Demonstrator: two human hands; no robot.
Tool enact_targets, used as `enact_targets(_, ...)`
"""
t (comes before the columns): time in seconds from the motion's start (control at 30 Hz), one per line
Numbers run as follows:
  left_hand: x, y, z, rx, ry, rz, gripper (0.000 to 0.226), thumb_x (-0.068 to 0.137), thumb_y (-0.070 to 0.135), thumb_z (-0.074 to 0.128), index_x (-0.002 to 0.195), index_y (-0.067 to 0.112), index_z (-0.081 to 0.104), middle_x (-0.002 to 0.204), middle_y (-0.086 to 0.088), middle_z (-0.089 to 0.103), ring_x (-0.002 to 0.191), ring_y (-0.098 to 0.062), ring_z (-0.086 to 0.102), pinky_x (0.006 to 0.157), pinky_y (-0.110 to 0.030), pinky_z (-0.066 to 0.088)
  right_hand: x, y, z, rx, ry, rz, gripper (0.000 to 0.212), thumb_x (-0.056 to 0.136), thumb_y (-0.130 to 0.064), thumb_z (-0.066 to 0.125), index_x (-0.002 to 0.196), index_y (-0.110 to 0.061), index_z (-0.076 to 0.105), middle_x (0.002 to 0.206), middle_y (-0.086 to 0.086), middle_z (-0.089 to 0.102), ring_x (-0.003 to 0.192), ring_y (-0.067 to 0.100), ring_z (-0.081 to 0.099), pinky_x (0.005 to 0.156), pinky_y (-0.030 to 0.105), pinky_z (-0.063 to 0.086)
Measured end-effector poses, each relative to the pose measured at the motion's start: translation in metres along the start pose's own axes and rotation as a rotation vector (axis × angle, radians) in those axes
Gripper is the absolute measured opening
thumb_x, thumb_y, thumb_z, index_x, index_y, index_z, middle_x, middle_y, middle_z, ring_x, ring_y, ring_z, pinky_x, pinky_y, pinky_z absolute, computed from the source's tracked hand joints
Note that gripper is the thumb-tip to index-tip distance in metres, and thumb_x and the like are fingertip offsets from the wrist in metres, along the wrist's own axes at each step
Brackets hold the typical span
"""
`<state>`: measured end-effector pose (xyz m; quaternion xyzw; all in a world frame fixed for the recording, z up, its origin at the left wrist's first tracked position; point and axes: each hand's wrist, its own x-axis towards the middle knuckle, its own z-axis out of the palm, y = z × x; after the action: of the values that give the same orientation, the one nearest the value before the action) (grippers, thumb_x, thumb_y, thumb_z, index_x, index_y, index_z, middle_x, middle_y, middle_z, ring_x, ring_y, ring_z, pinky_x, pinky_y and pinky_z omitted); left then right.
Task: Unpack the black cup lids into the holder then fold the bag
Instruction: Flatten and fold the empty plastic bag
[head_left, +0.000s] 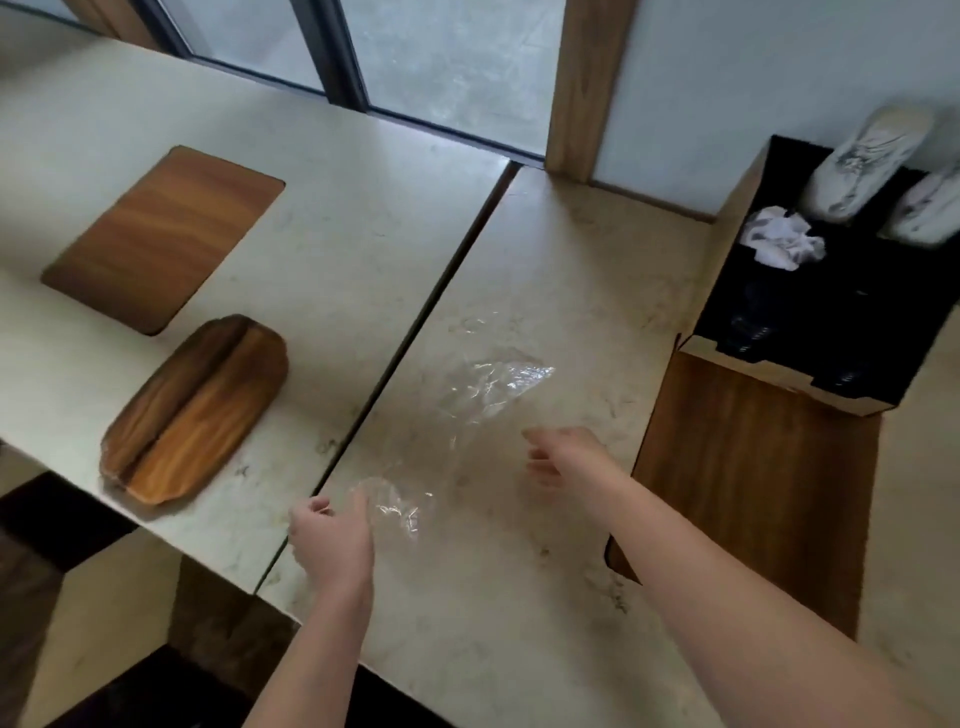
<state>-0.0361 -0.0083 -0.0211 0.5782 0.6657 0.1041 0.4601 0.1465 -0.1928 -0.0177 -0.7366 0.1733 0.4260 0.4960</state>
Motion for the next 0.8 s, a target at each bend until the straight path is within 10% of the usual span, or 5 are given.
enact_targets(0.27,0.02,0.013,0.024,-0.301,-0.473,-0.324,0.015,0.088,0.009,0.076,0.073,0.01,0.079,0.071,-0.005,0.072,0.047,-0.012,0.056,0.043,-0.021,0.038,0.028,-0.022,0.077,0.142,0.057,0.083,0.035,0.079,-0.038,0.084,0.077,-0.01,0.064,0.056,0.002,0.061,0.047,0.017,0.052,0.052,0.025,0.045)
enact_targets(0.57,-0.04,0.014,0.031,-0.197,-0.95,-0.059,0.035,0.071,-0.004,0.079,0.081,0.012,0.049,0.087,-0.011,0.081,0.077,-0.02,0.077,0.072,-0.033,0.057,-0.007,0.016,-0.023,0.328,0.02,0.033,0.018,0.091,-0.029,0.076,0.09,-0.012,0.07,0.082,0.007,0.074,0.05,0.007,0.06,0.052,0.022,0.042)
enact_targets(0.8,-0.116,-0.034,0.059,0.169,-1.234,-0.031,0.029,0.087,-0.002,0.077,0.087,0.01,0.051,0.089,-0.023,0.08,0.074,-0.03,0.078,0.058,-0.029,0.057,-0.044,0.116,-0.152,0.452,0.203,0.062,0.008,0.1,-0.017,0.064,0.097,-0.014,0.07,0.078,0.001,0.078,0.079,0.015,0.07,0.073,0.029,0.05)
